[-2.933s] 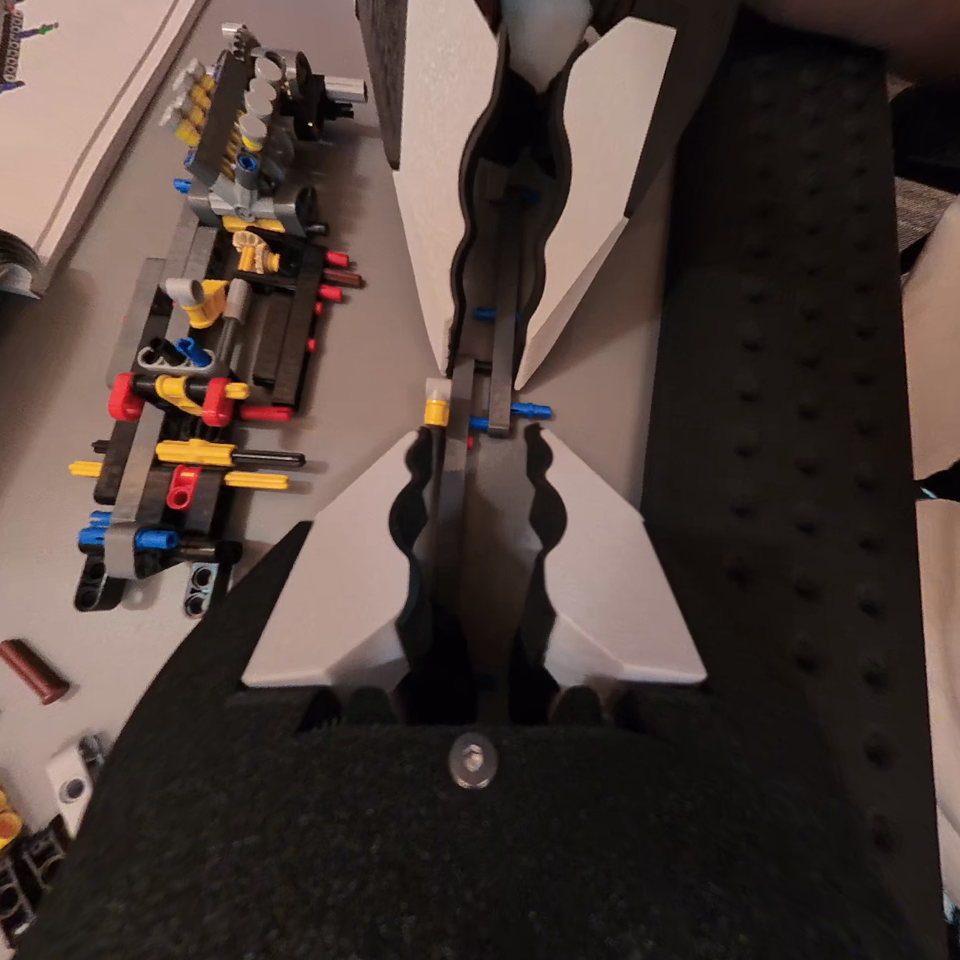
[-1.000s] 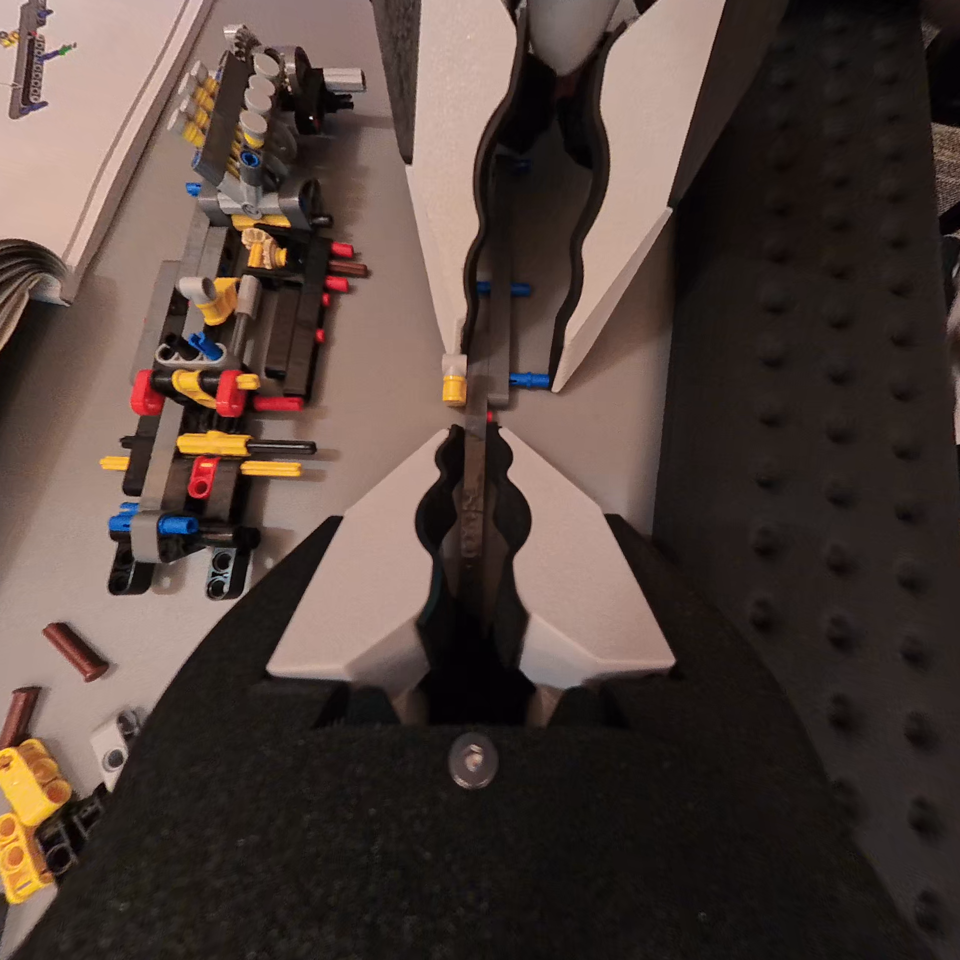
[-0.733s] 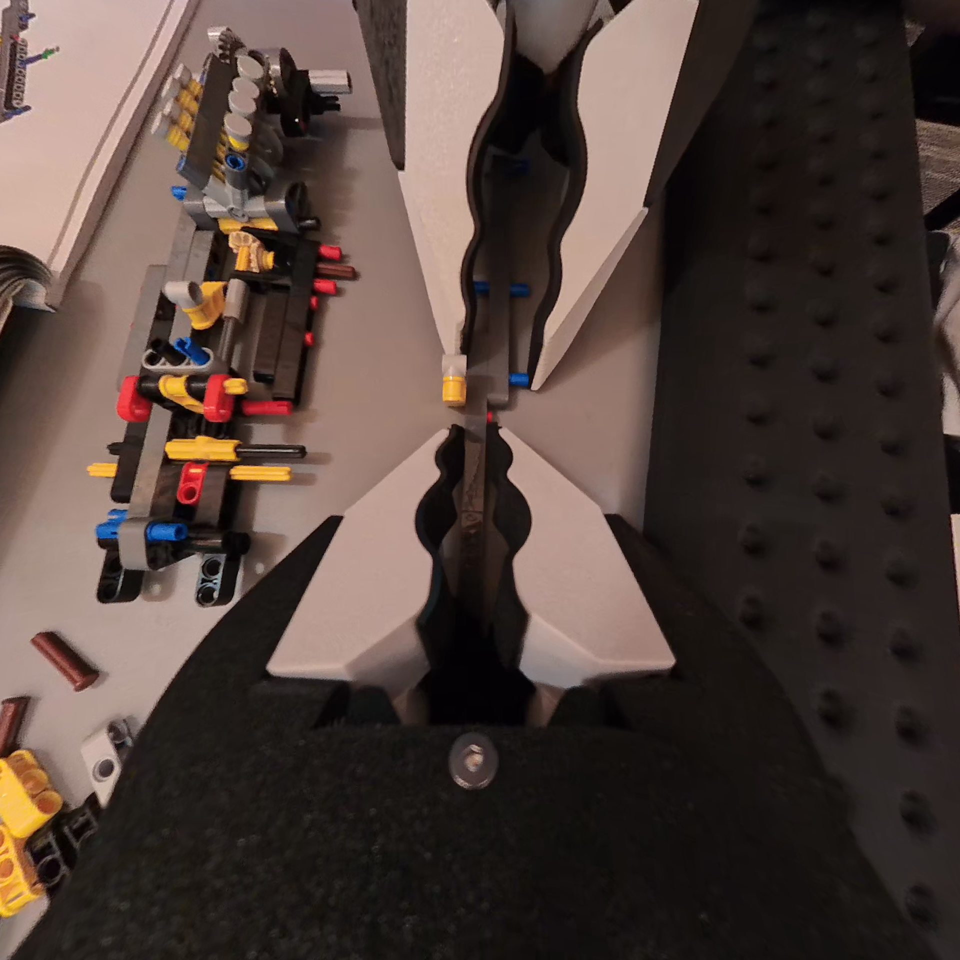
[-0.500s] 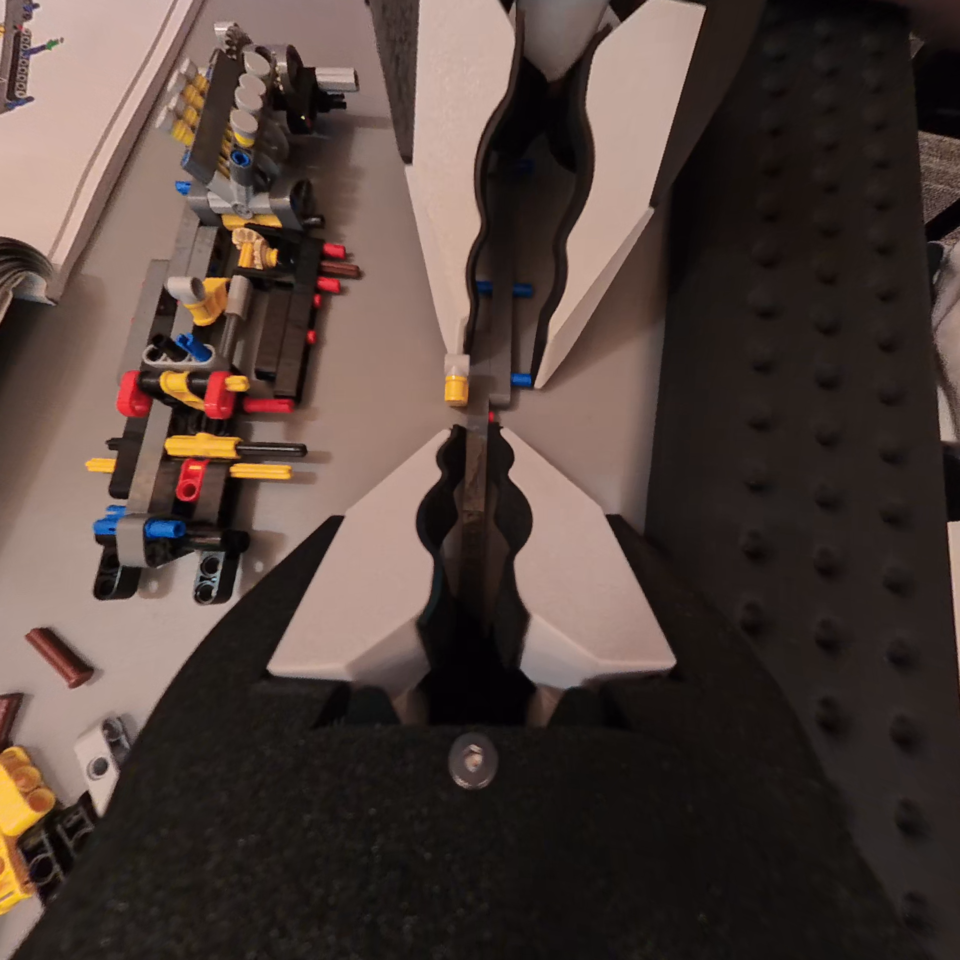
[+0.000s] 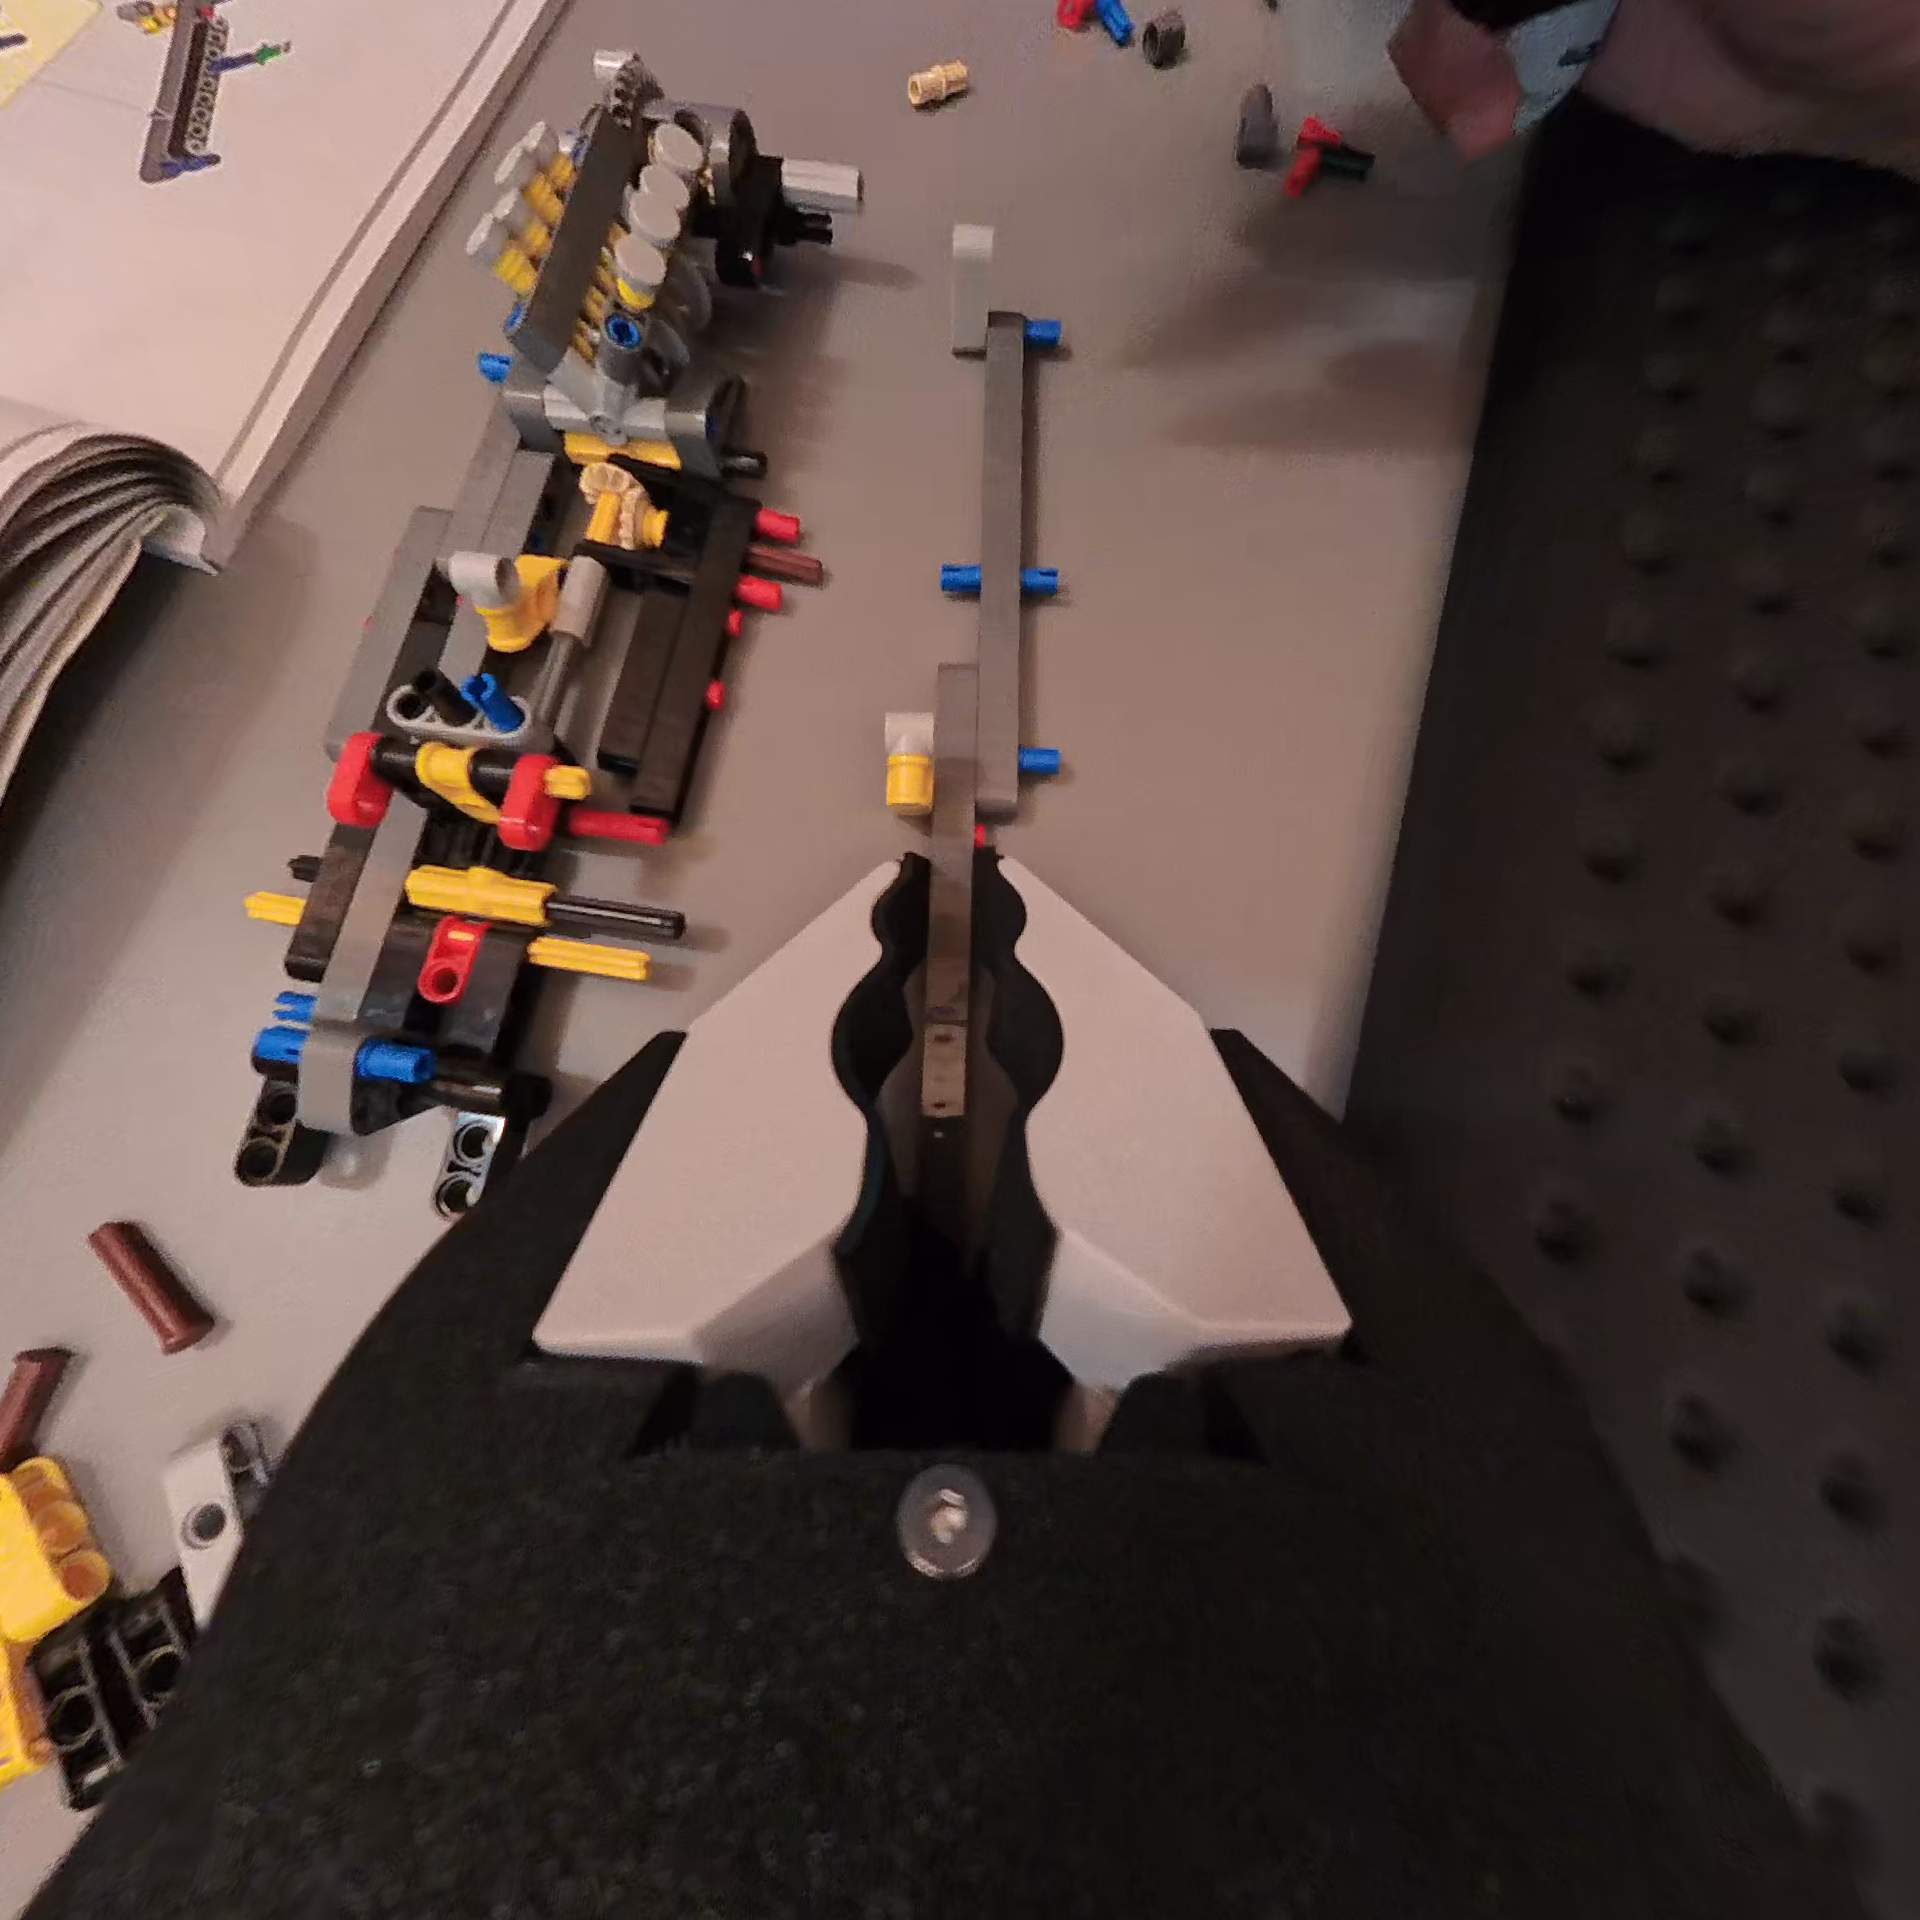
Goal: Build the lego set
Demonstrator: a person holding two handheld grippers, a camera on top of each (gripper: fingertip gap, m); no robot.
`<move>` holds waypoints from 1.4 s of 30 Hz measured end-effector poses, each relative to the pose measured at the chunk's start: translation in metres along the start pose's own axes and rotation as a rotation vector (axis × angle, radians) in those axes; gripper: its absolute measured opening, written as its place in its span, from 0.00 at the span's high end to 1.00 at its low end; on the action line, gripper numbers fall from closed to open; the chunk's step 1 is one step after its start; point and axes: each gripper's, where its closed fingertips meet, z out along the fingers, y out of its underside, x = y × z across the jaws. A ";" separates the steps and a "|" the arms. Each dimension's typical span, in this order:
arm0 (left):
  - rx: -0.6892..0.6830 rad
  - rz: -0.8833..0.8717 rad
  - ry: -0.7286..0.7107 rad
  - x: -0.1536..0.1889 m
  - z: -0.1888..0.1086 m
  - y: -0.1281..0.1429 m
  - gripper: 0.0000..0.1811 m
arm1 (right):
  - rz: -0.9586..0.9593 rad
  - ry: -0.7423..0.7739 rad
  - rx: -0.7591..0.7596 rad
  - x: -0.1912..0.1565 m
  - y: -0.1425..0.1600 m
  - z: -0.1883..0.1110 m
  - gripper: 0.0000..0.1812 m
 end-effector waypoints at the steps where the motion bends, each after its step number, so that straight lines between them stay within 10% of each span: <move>1: 0.000 0.005 -0.005 0.000 0.000 0.000 0.96 | -0.018 0.036 0.001 0.005 0.000 -0.001 0.93; 10: 0.324 -0.166 0.008 -0.028 -0.052 -0.041 0.86 | 0.008 0.026 -0.026 0.008 0.008 0.003 0.94; 14: 0.473 -0.322 -0.289 -0.101 -0.100 -0.036 0.88 | 0.024 0.021 -0.021 0.009 0.008 0.004 0.94; 24: 0.362 -0.348 -0.606 -0.159 -0.124 0.004 0.92 | 0.195 -0.065 0.006 0.014 0.007 0.003 0.95; 42: 0.309 -0.308 -0.612 -0.161 -0.114 0.009 0.93 | 0.280 -0.090 0.044 0.020 0.005 0.000 0.95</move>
